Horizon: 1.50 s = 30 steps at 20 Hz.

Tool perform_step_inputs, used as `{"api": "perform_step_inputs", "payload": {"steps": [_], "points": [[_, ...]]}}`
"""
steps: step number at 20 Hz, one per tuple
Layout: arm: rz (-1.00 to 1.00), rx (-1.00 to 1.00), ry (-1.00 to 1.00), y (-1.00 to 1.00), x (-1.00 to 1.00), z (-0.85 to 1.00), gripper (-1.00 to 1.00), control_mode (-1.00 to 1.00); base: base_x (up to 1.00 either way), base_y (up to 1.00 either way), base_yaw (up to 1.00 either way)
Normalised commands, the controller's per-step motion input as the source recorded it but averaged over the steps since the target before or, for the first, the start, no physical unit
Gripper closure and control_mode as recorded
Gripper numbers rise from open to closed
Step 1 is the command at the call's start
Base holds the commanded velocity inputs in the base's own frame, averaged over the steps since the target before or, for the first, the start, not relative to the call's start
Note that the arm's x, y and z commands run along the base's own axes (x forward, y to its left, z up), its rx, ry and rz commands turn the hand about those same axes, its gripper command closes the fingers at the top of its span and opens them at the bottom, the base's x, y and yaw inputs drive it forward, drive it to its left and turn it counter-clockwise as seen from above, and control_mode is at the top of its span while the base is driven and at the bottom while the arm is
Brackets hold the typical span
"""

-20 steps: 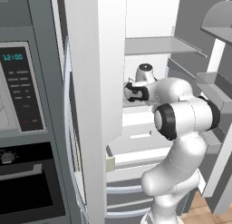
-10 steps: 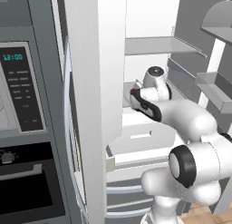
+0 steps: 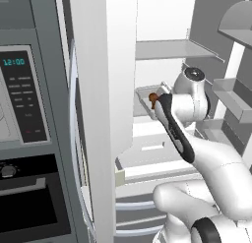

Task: Place the tupperware containing the chicken drumstick and sweet potato meal in the microwave. Close the microwave door and press the start button to reheat the meal.

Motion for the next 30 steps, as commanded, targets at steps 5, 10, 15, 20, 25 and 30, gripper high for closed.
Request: {"api": "perform_step_inputs", "payload": {"steps": [5,10,15,20,25,30], "points": [[0.0,0.0,0.02,0.0,-1.0,0.51,1.0,-1.0,0.0,0.0,0.0],[0.0,0.0,0.04,-0.04,-1.0,0.22,1.0,-1.0,0.0,0.0,0.0],[-0.02,0.0,0.04,-0.08,-0.95,0.01,1.0,-1.0,0.0,0.0,0.0],[-0.01,0.0,0.0,-0.02,-0.44,0.12,1.0,-1.0,0.0,0.0,0.0],[0.0,0.0,0.0,0.0,-0.01,0.05,1.0,1.0,-0.02,0.0,0.0],[0.0,0.0,0.0,0.0,0.0,0.0,1.0,1.0,-0.6,0.0,0.0]]}}
